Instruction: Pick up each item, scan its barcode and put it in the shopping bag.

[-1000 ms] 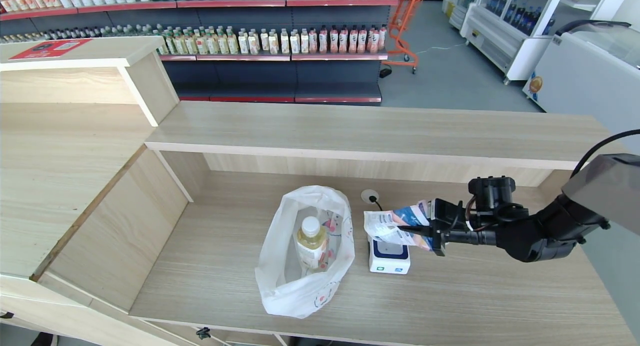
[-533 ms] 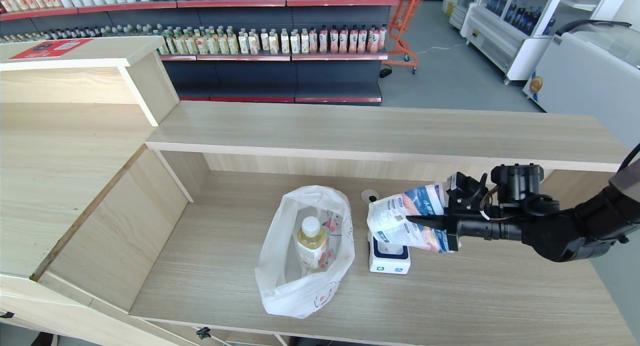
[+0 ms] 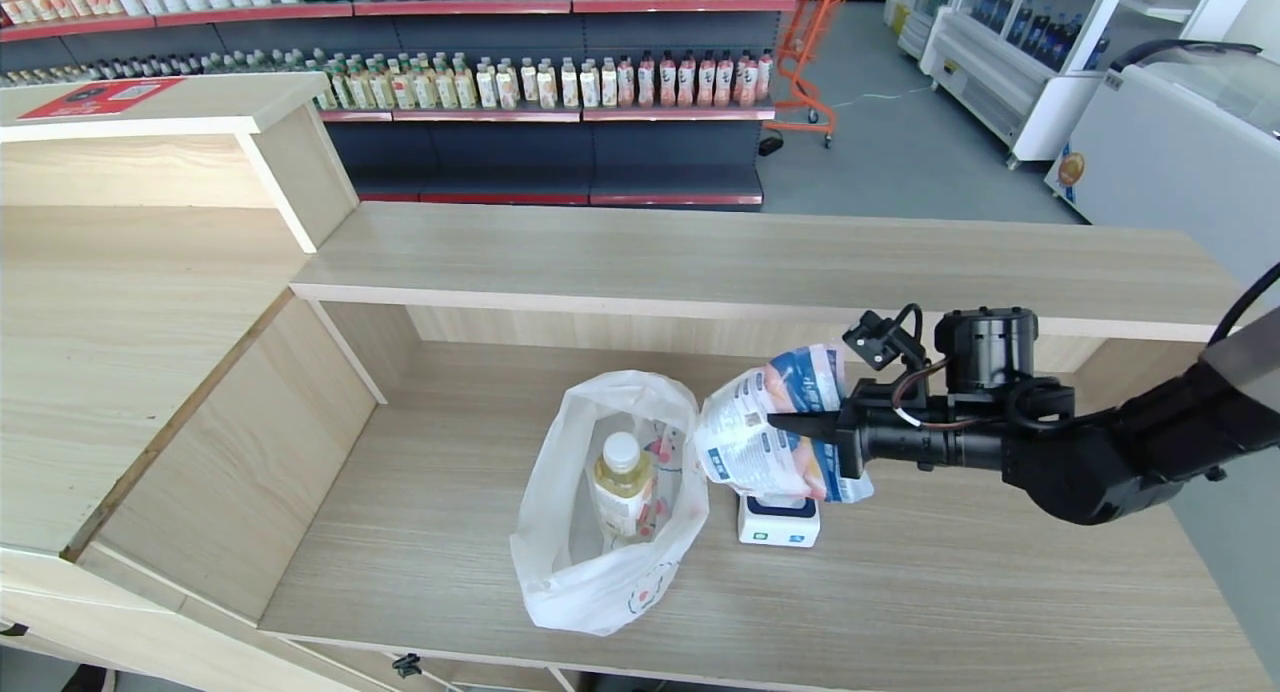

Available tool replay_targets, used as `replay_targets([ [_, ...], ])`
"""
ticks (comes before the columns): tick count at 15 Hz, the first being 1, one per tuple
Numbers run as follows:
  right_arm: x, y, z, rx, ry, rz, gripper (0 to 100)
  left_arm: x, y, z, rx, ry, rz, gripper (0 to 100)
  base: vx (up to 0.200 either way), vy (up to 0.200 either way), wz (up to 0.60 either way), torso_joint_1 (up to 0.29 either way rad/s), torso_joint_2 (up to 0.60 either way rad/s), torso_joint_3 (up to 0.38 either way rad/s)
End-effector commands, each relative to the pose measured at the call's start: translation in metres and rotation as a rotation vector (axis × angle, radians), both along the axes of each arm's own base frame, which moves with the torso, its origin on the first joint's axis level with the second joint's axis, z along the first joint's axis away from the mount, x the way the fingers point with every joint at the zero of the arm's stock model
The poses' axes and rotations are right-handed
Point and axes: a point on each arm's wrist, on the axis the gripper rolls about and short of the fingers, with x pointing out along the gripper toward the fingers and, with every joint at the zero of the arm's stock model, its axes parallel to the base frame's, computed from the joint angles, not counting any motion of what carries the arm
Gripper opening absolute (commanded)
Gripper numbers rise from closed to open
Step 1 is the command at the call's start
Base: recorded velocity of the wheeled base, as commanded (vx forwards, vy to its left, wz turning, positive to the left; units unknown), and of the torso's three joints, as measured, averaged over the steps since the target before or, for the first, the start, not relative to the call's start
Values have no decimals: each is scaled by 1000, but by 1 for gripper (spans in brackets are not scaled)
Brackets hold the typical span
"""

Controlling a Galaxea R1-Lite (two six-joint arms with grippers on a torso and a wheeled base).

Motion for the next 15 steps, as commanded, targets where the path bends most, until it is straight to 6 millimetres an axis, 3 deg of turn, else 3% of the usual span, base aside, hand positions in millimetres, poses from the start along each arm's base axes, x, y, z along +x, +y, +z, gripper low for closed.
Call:
replay_targets([
  [1,23,31,-27,-7,13,58,0,0,0,0,0,0,0,100,0,0,0,0,0,0],
  [5,56,52,-49,-18,-32,74,0,0,0,0,-2,1,0,100,0,0,0,0,0,0],
  [14,76,60,-79,-59,-71,93,0,0,0,0,-2,0,0,100,0,0,0,0,0,0],
  [15,76,60,-80,-61,-72,94,100,0,0,0,0,0,0,100,0,0,0,0,0,0],
])
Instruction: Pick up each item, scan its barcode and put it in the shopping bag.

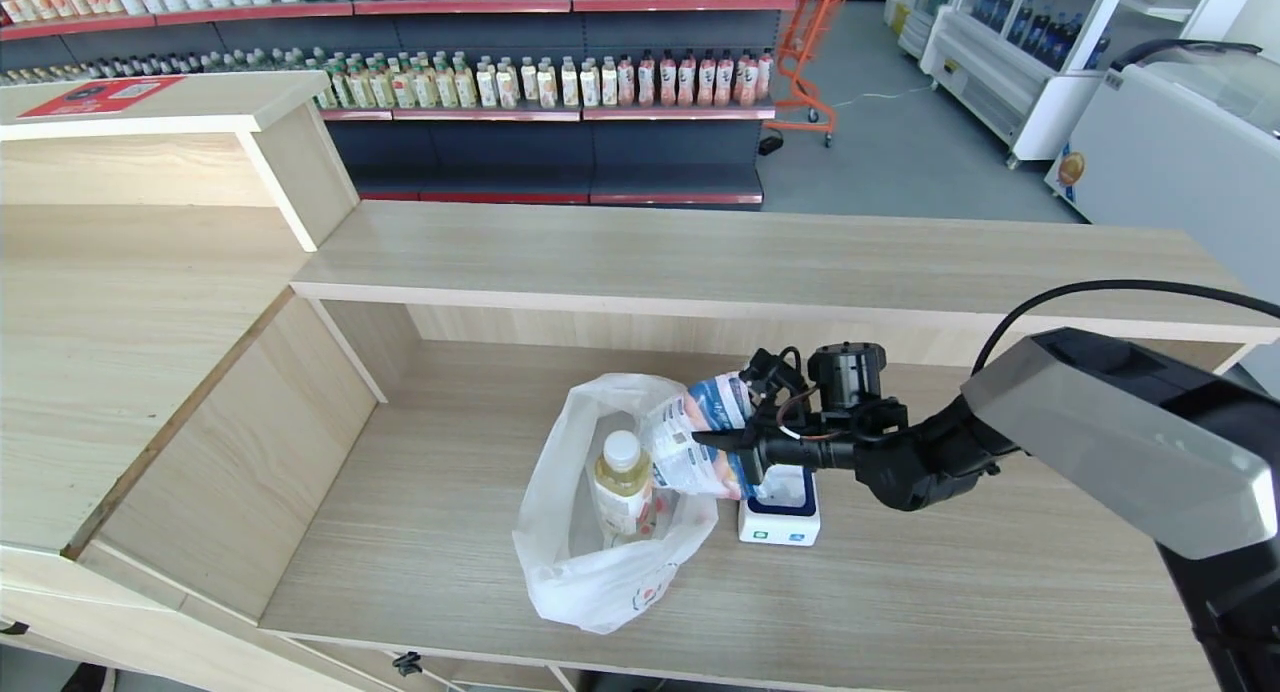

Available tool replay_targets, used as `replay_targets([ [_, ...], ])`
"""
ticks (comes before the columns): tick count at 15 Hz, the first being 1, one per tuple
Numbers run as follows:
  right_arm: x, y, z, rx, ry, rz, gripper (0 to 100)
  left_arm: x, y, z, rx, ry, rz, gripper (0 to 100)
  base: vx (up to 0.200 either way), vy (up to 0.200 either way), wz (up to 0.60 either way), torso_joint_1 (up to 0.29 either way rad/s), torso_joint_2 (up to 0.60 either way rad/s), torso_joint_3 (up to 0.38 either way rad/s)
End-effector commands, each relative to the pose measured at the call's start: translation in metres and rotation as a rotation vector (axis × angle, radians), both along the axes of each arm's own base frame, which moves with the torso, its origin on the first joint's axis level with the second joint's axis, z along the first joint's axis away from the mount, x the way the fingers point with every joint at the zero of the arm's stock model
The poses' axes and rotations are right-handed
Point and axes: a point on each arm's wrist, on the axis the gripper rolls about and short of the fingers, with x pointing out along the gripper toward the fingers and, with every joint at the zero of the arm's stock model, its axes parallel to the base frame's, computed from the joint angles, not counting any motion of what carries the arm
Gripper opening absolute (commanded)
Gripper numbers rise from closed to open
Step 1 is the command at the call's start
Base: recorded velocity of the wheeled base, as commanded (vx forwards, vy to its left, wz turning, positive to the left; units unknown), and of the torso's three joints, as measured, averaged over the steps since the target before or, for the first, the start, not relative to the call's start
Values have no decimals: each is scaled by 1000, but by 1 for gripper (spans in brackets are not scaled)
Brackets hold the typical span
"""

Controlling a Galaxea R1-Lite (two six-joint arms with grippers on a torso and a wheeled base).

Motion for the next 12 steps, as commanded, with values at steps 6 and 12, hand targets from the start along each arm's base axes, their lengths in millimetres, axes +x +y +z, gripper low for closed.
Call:
replay_targets([
  [6,8,19,34,129,45,-7,100,0,0,0,-2,0,0,100,0,0,0,0,0,0],
  [12,-129,-96,147,208,64,-201,100,0,0,0,-2,0,0,100,0,0,0,0,0,0],
])
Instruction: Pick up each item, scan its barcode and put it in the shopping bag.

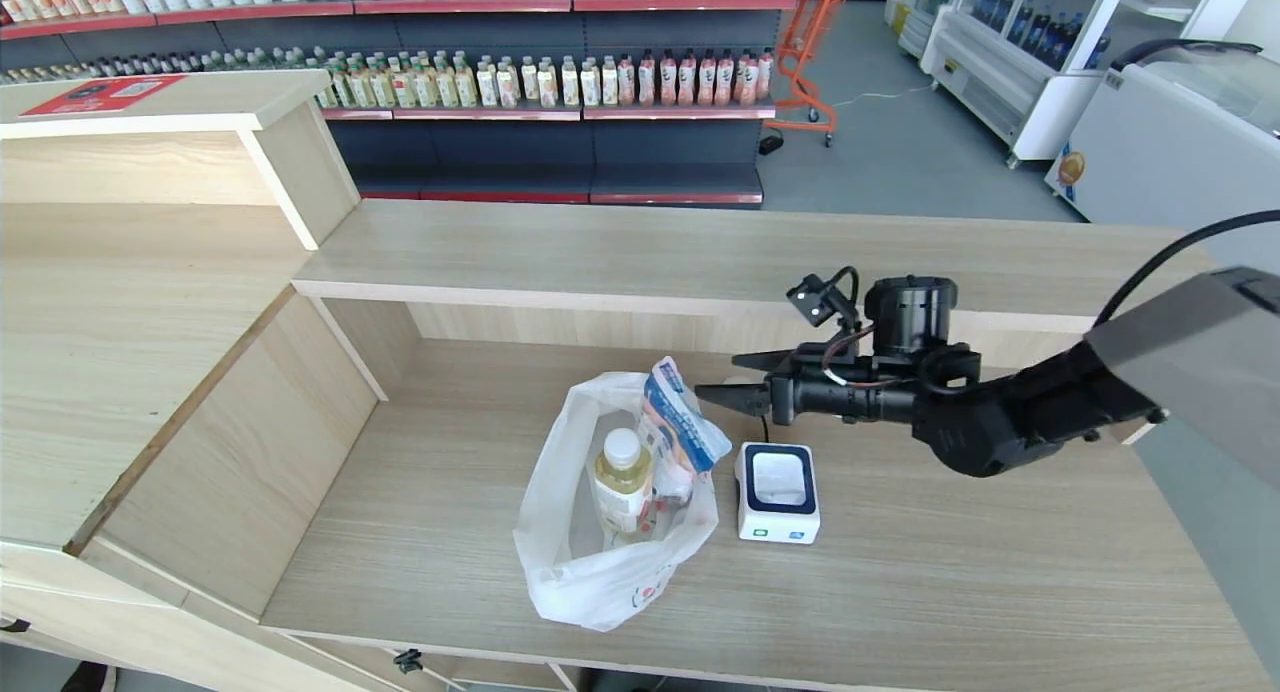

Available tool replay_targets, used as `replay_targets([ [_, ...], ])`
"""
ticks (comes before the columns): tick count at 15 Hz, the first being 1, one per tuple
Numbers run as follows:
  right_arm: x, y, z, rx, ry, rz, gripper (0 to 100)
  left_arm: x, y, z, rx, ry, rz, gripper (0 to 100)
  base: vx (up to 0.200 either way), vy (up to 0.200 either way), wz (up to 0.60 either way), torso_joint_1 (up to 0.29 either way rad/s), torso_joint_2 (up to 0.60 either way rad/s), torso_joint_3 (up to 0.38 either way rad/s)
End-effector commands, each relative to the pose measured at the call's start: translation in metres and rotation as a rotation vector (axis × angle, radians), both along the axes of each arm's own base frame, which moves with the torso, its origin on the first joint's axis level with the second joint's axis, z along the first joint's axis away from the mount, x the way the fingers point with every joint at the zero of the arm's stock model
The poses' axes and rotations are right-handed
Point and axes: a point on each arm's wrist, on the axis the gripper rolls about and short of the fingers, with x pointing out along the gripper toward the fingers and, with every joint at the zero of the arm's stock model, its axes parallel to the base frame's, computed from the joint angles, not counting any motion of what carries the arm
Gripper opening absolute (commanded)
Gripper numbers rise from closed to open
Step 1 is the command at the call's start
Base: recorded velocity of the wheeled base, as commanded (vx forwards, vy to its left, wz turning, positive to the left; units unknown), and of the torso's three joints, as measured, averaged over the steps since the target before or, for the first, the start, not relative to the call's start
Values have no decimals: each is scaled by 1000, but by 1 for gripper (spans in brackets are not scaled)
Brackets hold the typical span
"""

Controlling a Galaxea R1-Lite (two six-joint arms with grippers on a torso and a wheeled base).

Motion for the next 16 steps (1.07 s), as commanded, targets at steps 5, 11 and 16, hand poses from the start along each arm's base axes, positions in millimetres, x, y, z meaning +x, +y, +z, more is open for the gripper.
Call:
replay_targets([
  [5,-284,-147,16,-82,-106,-641,100,0,0,0,-2,0,0,100,0,0,0,0,0,0],
  [11,-403,-144,-51,-58,-178,-842,100,0,0,0,0,0,0,100,0,0,0,0,0,0],
  [16,-403,-148,-55,-134,-214,-983,100,0,0,0,-2,0,-2,100,0,0,0,0,0,0],
])
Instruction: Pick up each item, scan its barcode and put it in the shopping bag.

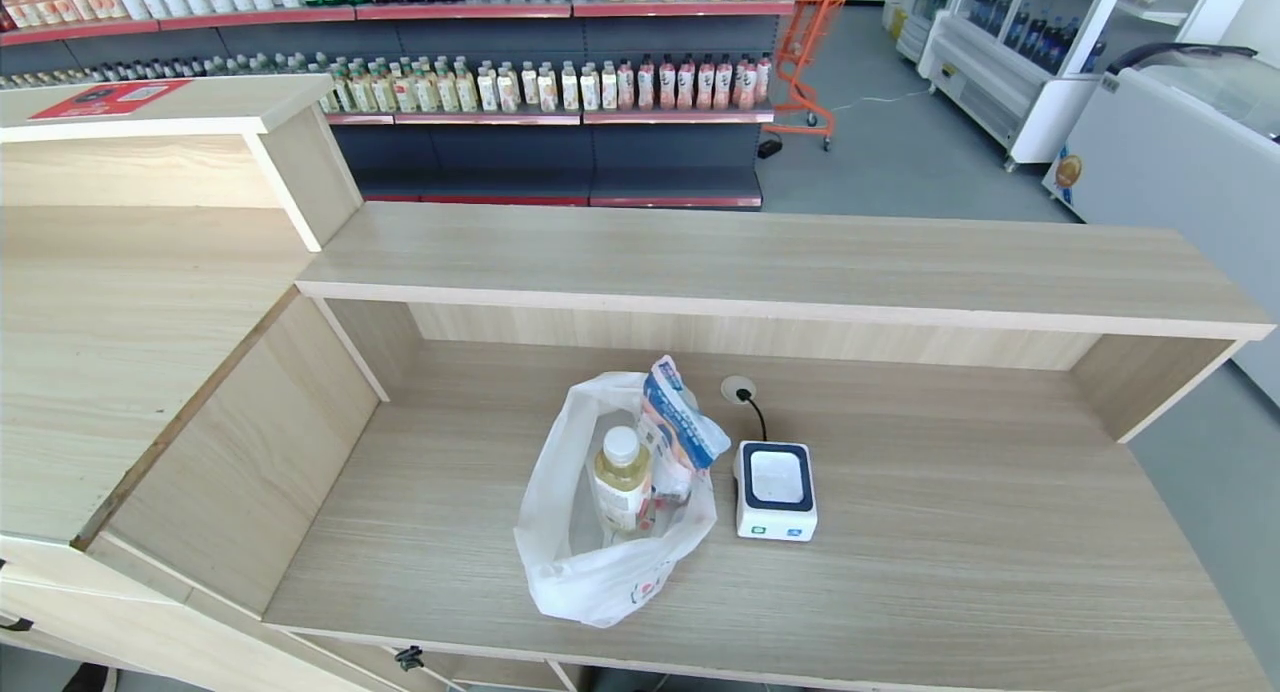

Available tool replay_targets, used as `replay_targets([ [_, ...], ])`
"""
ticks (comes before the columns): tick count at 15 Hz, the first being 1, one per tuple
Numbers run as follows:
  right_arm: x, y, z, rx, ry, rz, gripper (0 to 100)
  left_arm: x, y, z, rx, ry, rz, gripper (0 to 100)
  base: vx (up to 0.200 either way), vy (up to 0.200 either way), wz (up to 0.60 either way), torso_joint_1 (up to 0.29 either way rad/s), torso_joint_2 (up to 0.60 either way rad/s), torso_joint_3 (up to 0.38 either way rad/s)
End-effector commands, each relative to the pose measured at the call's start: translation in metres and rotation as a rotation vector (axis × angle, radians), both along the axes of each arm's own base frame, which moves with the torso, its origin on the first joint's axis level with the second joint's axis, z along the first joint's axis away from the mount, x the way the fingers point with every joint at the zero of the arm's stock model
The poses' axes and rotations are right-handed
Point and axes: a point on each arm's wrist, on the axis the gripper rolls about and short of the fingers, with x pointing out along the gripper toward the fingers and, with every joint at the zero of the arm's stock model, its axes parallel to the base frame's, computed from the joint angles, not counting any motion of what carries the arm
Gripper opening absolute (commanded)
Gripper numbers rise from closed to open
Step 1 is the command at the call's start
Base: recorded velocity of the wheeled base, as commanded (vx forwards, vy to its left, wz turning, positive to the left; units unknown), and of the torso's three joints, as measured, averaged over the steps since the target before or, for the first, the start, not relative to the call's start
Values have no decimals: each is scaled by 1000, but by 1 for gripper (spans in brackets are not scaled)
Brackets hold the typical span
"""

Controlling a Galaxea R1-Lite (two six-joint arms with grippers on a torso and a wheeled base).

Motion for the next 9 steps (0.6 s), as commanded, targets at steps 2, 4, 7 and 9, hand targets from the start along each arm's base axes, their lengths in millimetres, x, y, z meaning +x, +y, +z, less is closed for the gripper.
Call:
replay_targets([
  [2,-8,1,-9,10,-51,23,100,0,0,0,-1,1,0,100,0,0,0,0,0,0],
  [4,-13,0,-10,6,-114,57,100,0,0,0,-1,0,0,100,0,0,0,0,0,0],
  [7,-13,0,-10,4,-114,57,0,0,0,0,1,0,0,100,0,0,0,0,0,0],
  [9,-13,0,-10,4,-114,57,0,0,0,0,-1,0,0,100,0,0,0,0,0,0],
])
